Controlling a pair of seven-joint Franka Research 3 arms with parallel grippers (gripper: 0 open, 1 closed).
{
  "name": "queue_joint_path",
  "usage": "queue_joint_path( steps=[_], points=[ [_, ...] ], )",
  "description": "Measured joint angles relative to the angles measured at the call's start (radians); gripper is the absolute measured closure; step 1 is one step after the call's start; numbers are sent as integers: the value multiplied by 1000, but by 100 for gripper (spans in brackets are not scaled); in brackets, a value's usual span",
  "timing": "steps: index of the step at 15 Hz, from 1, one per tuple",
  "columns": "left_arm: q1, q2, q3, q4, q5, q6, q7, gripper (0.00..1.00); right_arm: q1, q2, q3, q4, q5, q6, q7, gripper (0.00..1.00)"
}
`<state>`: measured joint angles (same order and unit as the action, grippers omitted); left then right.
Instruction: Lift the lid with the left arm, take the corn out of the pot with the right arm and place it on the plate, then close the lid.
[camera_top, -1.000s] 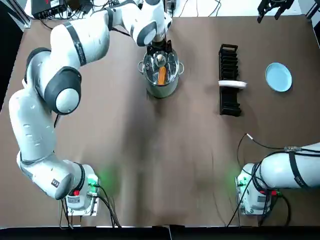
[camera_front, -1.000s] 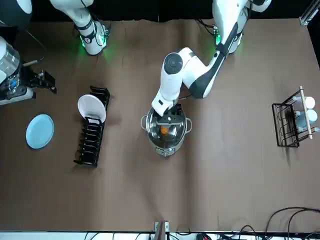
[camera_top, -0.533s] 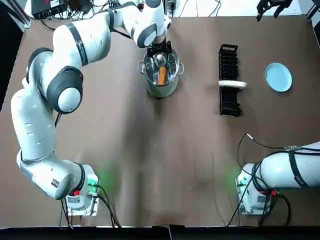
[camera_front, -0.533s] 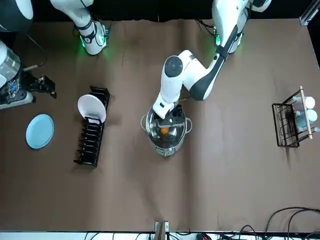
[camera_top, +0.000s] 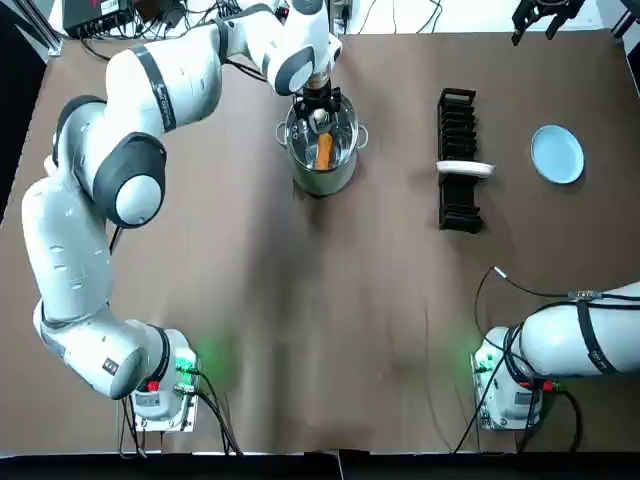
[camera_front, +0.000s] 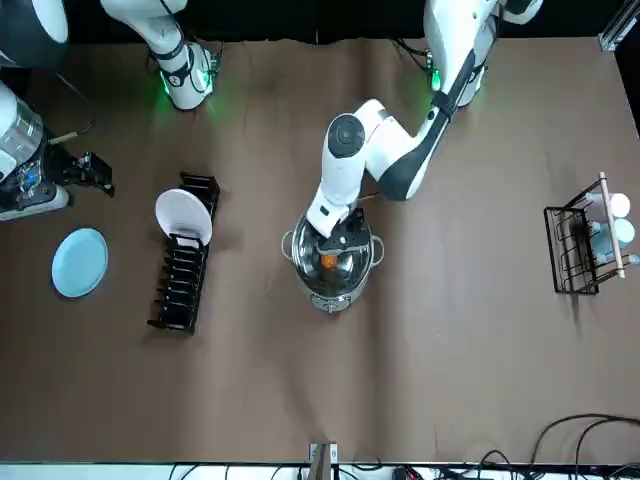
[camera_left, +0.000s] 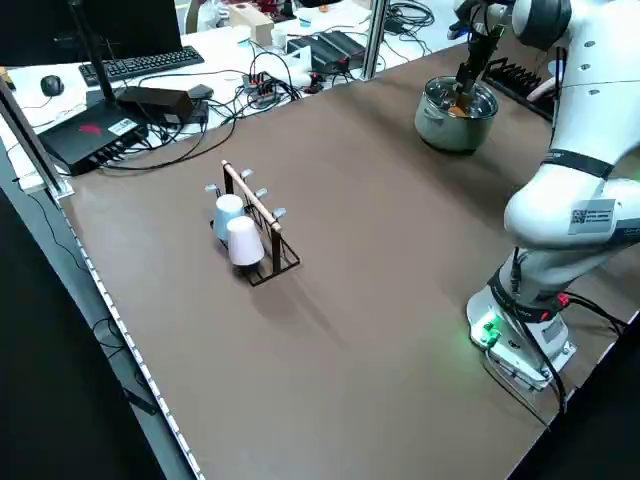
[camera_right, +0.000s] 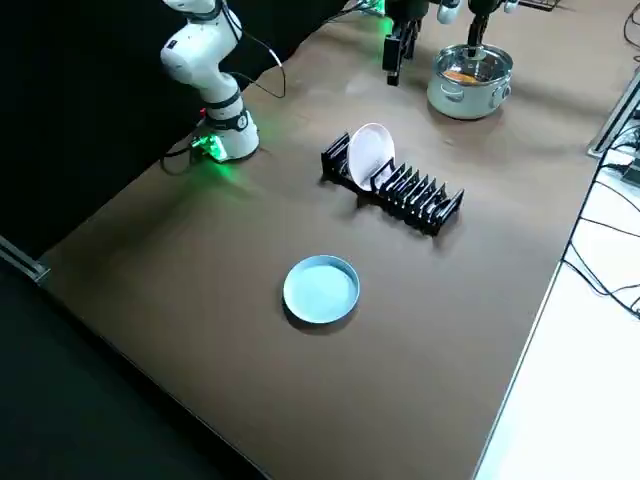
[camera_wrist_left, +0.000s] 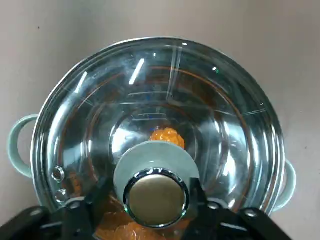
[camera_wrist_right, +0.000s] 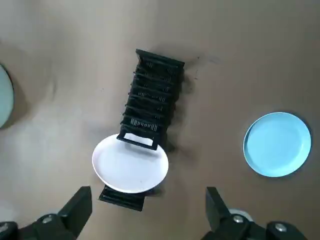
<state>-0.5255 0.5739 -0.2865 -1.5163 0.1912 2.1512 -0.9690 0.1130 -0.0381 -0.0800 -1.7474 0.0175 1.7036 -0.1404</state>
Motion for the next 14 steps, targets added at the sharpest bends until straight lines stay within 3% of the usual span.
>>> queue_joint_path(
  steps=[2, 3, 4, 10, 14],
  points=[
    [-1, 0, -3, 4, -2, -12, -1, 40, 0, 0, -1, 3, -1, 3, 0, 0],
    [-2, 0, -5, 8, -2, -12, -4, 48, 0, -1, -3, 4, -1, 3, 0, 0],
    [-2, 0, -6, 9, -3, -19, -5, 49, -1, -1, -4, 4, -1, 3, 0, 0],
    [-1, 0, -6, 11, -5, -22, -22, 49, 5, -1, 1, 5, -1, -4, 0, 0],
    [15, -37, -6, 26, -87, -39, -35, 49, 32, -1, 7, 5, -1, -56, 0, 0]
  ],
)
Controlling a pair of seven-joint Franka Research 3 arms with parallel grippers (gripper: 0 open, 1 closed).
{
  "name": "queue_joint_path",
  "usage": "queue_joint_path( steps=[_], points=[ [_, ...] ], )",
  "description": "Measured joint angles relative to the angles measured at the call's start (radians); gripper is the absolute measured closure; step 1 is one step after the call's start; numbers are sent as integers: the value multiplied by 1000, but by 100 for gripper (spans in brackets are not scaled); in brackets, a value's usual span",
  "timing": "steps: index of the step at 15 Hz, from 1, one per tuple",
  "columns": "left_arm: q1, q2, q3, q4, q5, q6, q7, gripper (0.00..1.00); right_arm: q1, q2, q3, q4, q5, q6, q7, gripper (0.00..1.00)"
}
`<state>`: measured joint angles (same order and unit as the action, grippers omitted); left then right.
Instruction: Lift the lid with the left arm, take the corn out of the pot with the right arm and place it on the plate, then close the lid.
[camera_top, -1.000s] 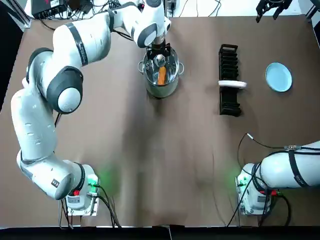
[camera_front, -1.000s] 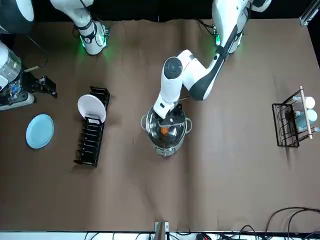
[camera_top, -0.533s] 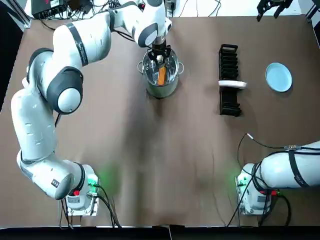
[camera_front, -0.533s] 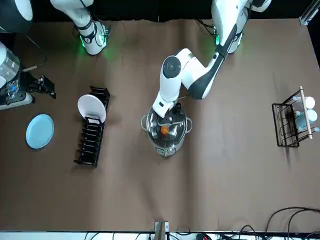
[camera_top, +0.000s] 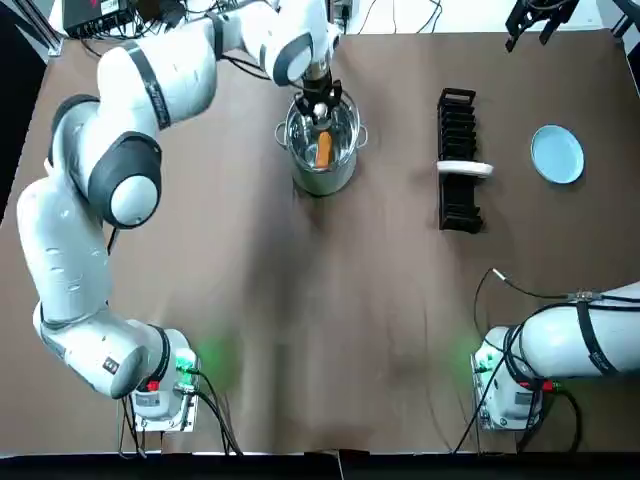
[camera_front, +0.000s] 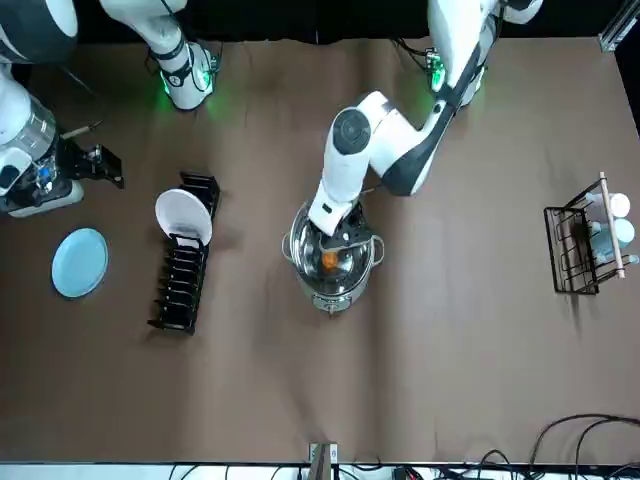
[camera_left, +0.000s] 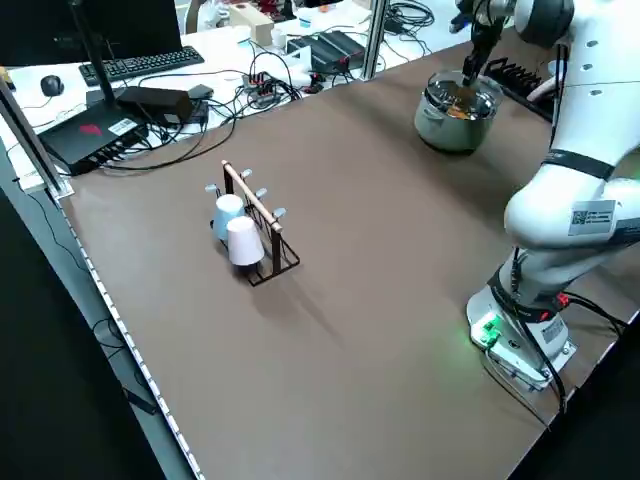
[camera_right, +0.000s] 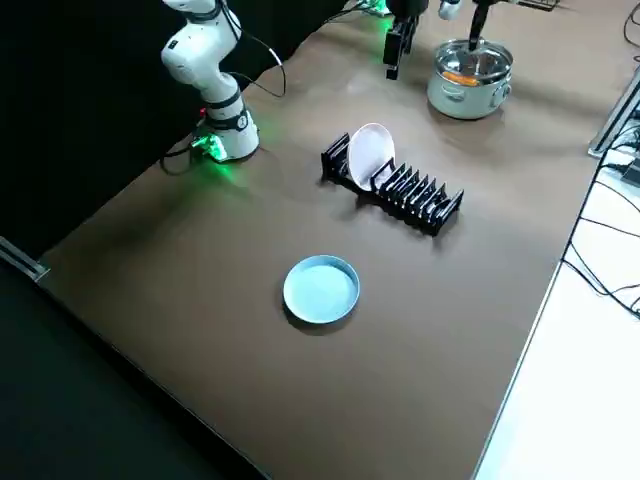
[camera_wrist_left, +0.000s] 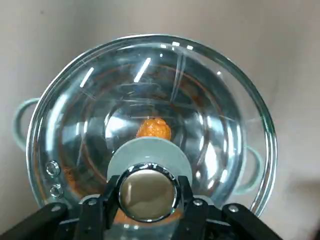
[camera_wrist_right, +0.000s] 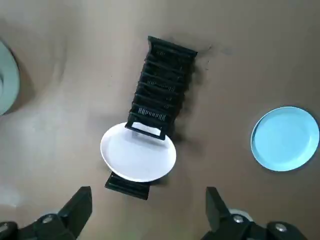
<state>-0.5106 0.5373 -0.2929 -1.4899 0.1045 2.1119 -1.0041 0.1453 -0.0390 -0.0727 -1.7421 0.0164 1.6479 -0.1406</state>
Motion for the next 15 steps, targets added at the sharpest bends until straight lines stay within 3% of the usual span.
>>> queue_joint_path(
  steps=[4, 6, 7, 8, 9, 12, 15],
  points=[
    [69, -146, 0, 13, -22, -166, 17, 49, 42, 0, 1, 1, 0, -11, 0, 0],
    [138, -237, 1, 15, -22, -317, 60, 49, 70, 0, 2, 1, 0, -55, 0, 0],
    [183, -282, 2, 14, -22, -406, 113, 49, 79, 0, 2, 0, 1, -74, 1, 0],
    [293, -353, 3, 13, -29, -553, 305, 49, 85, 0, 2, 1, 3, -82, 1, 0],
    [355, -378, 4, 11, -50, -600, 408, 49, 86, 0, 2, 3, 5, -81, 1, 0],
    [528, -418, 7, -8, -88, -646, 659, 49, 83, 0, -2, 9, 54, -62, 1, 0],
    [629, -420, 8, -29, -93, -657, 826, 49, 77, 3, -8, 9, 82, -11, 1, 0]
  ],
)
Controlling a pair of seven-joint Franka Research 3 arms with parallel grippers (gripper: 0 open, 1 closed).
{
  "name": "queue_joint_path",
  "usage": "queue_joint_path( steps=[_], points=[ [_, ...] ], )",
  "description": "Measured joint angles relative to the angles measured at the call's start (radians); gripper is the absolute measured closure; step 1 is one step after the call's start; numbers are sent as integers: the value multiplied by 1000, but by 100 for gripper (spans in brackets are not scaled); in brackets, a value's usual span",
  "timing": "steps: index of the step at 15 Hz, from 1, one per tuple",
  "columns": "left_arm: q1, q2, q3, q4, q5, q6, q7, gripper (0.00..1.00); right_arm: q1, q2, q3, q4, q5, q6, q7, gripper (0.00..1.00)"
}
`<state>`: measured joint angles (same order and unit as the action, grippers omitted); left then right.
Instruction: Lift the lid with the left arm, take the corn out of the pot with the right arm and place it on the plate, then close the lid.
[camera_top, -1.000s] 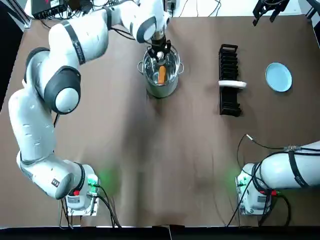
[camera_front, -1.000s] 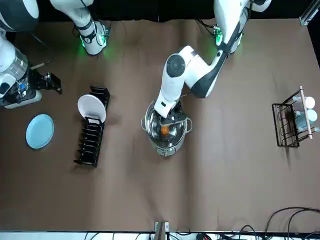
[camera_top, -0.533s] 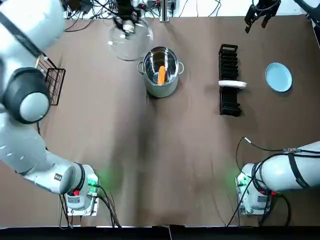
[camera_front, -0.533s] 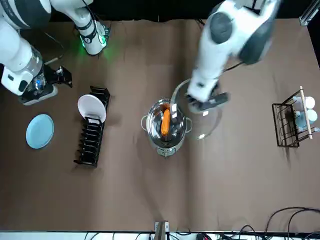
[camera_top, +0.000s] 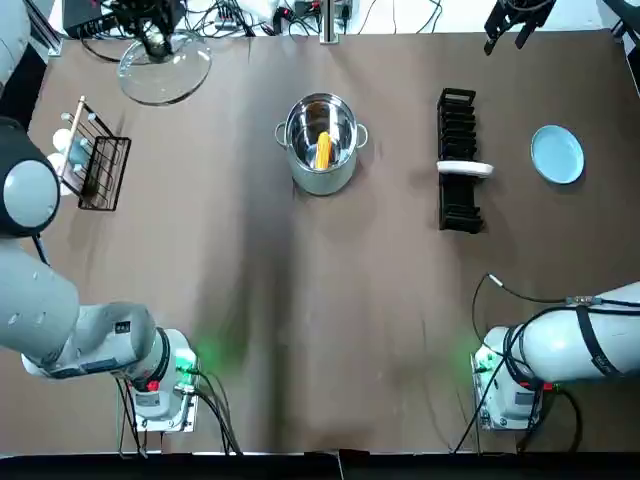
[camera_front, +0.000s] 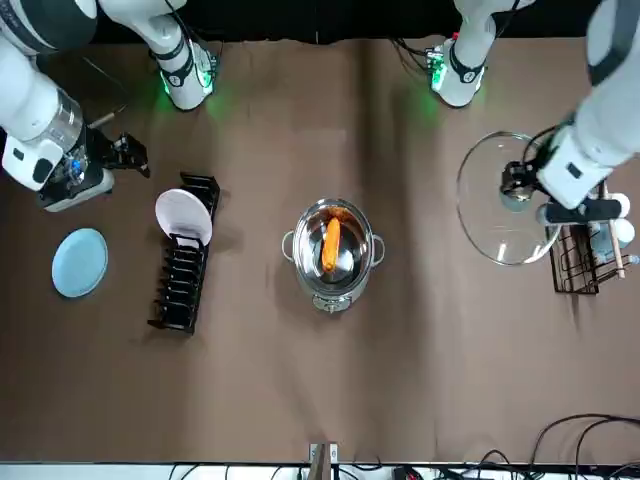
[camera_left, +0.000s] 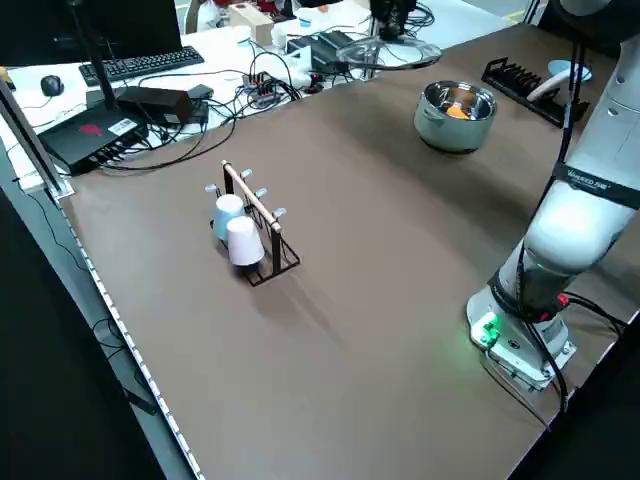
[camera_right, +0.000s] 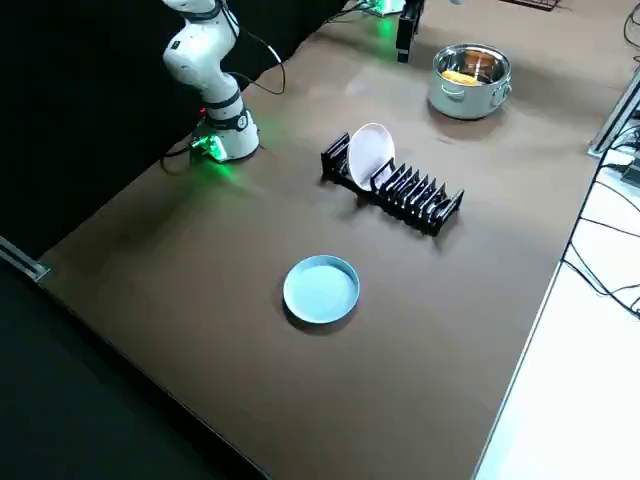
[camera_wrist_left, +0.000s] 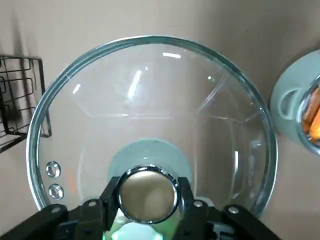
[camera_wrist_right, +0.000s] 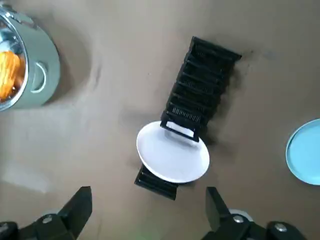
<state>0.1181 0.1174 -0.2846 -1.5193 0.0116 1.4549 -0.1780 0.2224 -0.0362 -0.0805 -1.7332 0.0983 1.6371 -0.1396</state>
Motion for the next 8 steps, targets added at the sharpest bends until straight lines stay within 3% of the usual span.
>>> queue_joint_path(
  steps=[3, 8],
  points=[
    [39, 3, 0, -32, 0, 18, 56, 49, -1, 19, -2, -1, 2, 19, 8, 0],
    [43, 15, -2, -136, 0, 170, 59, 49, 34, 109, 11, 21, 8, 51, 155, 0]
  ],
)
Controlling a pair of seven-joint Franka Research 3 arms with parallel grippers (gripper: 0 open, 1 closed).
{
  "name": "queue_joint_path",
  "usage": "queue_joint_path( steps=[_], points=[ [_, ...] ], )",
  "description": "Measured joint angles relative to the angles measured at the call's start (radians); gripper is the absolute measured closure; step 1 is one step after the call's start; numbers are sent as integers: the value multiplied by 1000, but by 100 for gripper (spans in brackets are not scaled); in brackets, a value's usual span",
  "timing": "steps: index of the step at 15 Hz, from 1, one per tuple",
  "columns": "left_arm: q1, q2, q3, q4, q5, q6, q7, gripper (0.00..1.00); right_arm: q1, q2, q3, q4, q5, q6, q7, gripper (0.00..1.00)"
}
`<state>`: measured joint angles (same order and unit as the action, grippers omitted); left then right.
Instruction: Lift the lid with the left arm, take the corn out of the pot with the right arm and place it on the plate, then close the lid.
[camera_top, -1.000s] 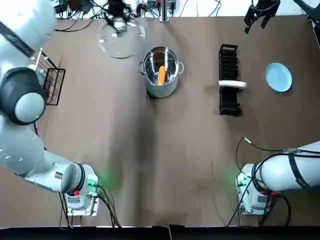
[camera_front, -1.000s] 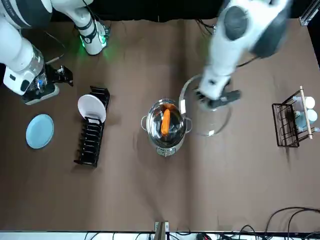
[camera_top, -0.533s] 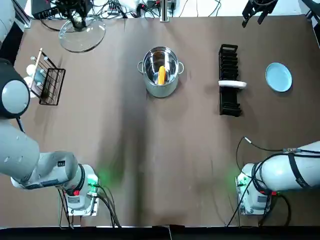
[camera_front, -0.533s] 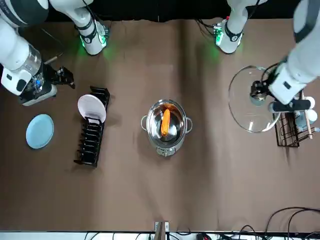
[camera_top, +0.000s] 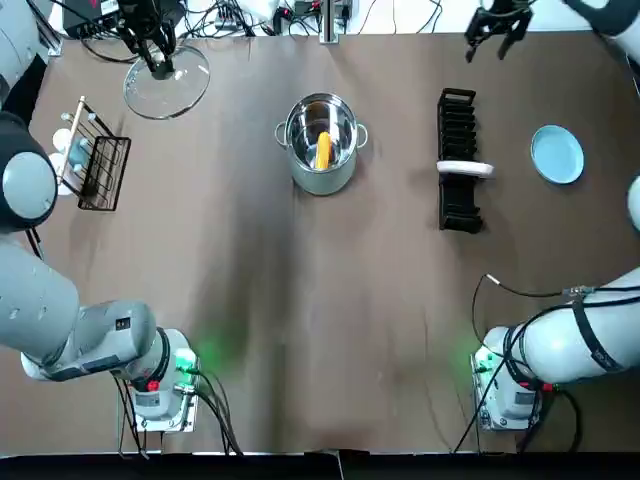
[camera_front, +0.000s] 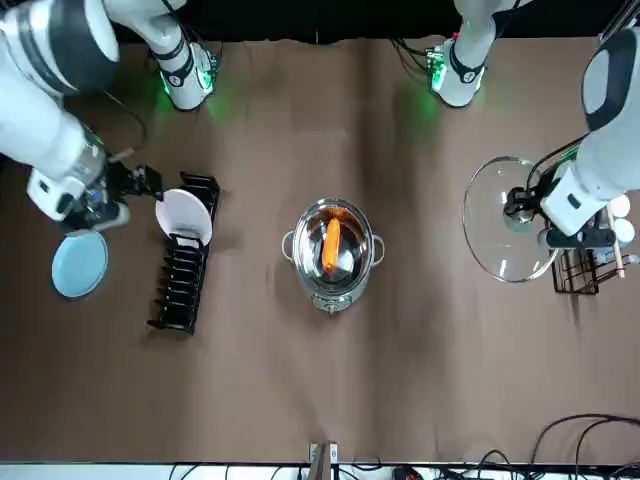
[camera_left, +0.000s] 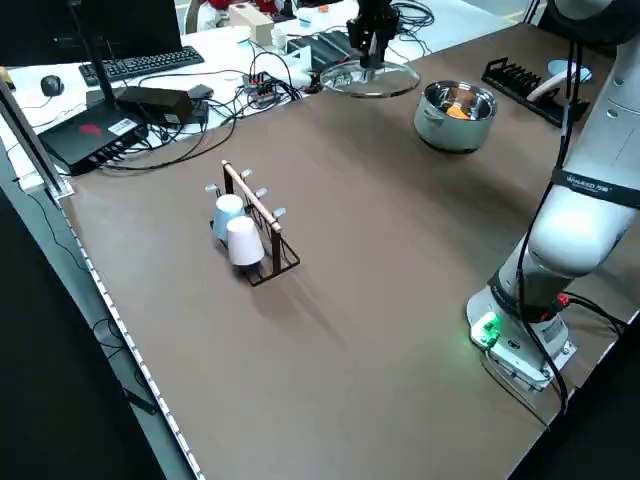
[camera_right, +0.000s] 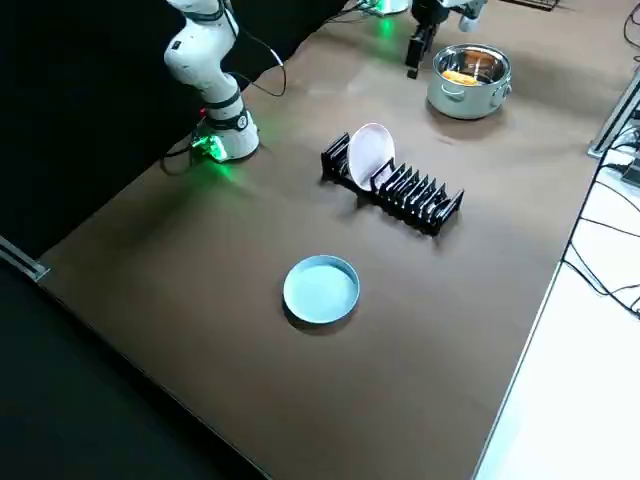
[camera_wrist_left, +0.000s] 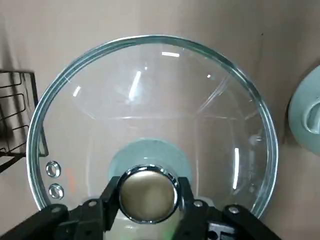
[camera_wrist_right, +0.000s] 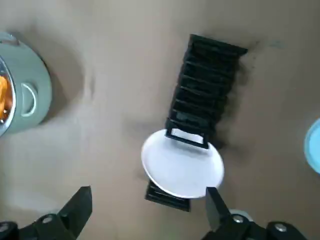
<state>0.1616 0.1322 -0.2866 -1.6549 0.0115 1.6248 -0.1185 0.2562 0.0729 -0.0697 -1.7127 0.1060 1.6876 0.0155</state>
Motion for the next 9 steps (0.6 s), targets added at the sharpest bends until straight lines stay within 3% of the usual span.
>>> queue_joint_path(
  steps=[6, 9],
  points=[
    [0, 24, 0, -82, 3, 165, 0, 49, 191, 169, 11, 131, -1, 45, 182, 0],
    [-3, 44, 0, -106, 3, 195, 0, 49, 314, 217, 14, 175, -1, 180, 367, 0]
  ],
)
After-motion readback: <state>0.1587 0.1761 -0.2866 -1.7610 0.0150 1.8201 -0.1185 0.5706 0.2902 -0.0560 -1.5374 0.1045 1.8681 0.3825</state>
